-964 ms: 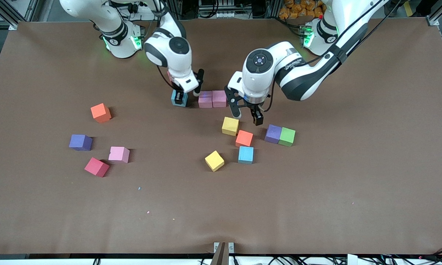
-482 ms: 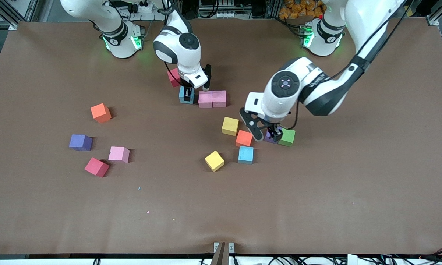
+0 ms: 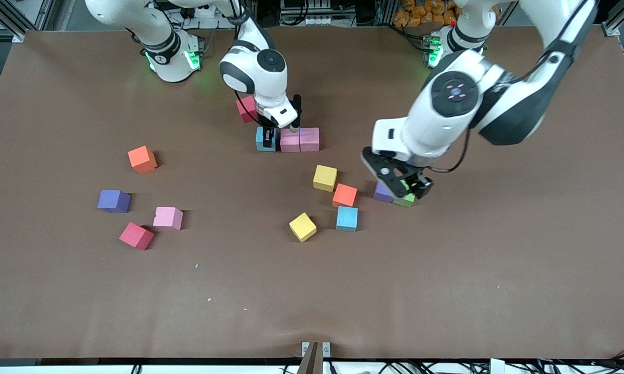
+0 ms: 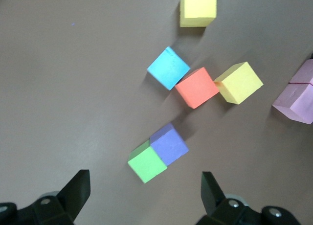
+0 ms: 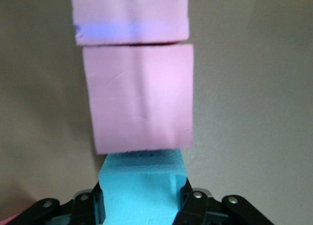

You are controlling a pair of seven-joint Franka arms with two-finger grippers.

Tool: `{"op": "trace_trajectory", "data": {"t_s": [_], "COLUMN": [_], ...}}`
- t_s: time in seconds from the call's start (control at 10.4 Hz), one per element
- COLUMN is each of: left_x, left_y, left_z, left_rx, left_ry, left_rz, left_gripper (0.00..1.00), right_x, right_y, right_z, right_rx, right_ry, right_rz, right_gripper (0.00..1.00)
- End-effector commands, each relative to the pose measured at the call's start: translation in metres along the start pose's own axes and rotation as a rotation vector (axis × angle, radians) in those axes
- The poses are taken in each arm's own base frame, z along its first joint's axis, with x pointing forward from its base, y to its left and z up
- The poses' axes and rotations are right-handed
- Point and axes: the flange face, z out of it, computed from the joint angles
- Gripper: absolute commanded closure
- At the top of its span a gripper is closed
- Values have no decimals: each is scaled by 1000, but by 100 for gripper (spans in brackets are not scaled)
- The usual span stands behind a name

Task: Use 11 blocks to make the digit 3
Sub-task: 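Lower the blue cube beside the pinks while the left gripper reaches purple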

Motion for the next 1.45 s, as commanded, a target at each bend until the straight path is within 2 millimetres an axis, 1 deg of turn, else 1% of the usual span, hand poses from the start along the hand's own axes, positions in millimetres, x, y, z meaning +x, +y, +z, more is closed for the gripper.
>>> {"op": "trace_trajectory", "data": {"t_s": [0.0, 0.1, 0.19, 0.39, 0.48, 0.58, 0.77, 0.96, 1.06, 1.16, 1.35], "left_x": [-7, -3, -2, -6, -6, -6, -4, -2, -2, -2, -5], "left_y": [-7, -2, -1, -9, -8, -8, -5, -11, -11, -11, -18], "left_z": [4, 8, 7, 4, 3, 1, -1, -10, -11, -11, -13], "left_rx": [-41, -45, -44, -41, -41, -43, -83, -110, -118, -118, -120], "left_ry": [-6, -9, -8, -5, -3, 1, 15, 47, 49, 49, 55], "left_rz": [-2, 10, 10, 7, 12, 12, -1, -25, -27, -27, -39], "left_gripper": [0, 0, 0, 0, 0, 0, 0, 0, 0, 0, 0], "right_x": [9, 9, 9, 10, 10, 9, 10, 11, 12, 13, 15], "right_y": [8, 8, 7, 4, 4, 3, 2, 1, 1, 0, -2], "right_z": [7, 7, 8, 9, 9, 10, 11, 12, 13, 15, 14], "right_rx": [-10, -9, -8, -7, -5, 3, 6, 7, 7, 9, 10], "right_ry": [-15, -16, -17, -19, -20, -31, -36, -36, -37, -39, -37], "right_rz": [-18, -13, -12, -14, -10, -9, -11, -12, -15, -17, -18], "right_gripper": [86, 86, 86, 86, 87, 90, 91, 96, 98, 98, 98]}}
